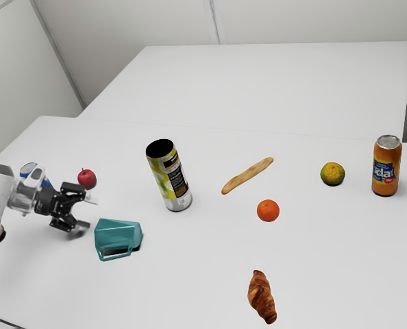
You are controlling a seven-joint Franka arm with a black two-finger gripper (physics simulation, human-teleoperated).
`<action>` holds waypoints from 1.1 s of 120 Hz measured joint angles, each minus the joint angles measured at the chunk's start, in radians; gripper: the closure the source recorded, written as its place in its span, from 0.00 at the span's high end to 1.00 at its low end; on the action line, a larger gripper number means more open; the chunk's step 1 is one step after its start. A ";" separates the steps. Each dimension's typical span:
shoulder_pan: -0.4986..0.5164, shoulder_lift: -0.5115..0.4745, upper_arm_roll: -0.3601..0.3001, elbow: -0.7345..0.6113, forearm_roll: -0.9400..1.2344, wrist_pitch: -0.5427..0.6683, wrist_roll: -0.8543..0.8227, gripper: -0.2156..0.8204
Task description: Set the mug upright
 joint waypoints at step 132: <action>-0.036 -0.059 -0.017 -0.167 -0.165 0.018 0.339 0.14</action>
